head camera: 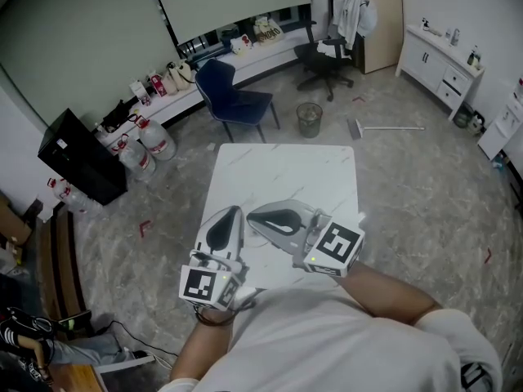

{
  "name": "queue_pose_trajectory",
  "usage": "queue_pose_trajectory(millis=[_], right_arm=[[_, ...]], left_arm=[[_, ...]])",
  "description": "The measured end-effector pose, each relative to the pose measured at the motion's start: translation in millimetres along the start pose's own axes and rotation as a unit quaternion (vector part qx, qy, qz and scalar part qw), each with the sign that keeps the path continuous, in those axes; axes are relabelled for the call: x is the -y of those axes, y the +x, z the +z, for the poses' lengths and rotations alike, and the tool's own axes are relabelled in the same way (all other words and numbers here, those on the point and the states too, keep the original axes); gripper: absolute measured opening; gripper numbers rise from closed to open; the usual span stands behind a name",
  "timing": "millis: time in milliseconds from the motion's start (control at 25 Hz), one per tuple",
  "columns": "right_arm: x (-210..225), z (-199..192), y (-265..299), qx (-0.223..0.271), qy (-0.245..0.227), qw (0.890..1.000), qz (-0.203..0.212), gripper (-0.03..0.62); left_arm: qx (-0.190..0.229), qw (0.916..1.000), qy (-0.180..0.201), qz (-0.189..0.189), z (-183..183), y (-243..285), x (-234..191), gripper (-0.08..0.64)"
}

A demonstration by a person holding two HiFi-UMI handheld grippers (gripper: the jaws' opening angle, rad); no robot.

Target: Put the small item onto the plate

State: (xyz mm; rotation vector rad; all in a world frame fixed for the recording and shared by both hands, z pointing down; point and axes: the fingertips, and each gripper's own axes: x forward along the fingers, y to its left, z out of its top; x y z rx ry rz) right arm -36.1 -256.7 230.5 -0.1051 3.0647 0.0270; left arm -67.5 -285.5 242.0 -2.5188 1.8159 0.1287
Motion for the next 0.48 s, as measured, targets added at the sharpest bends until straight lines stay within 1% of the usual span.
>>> queue_pose_trajectory(millis=[160,320,480], right_arm=[[3,3,-1,-0.005,-0.014,1.0,-0.01,0.002],[8,4,0,-0.003,-0.012,1.0,-0.015,0.002],[18,3,-1,-0.002,-0.009,1.0,-0.018,0.002]], left_arm=[[0.0,1.0,0.006,-0.003,4,5,2,0.006],[0.007,0.9998,0.017,-0.007,2,9,-1,0.006],[0.005,0.9996,0.027,-0.007,4,17,-2,0.006]])
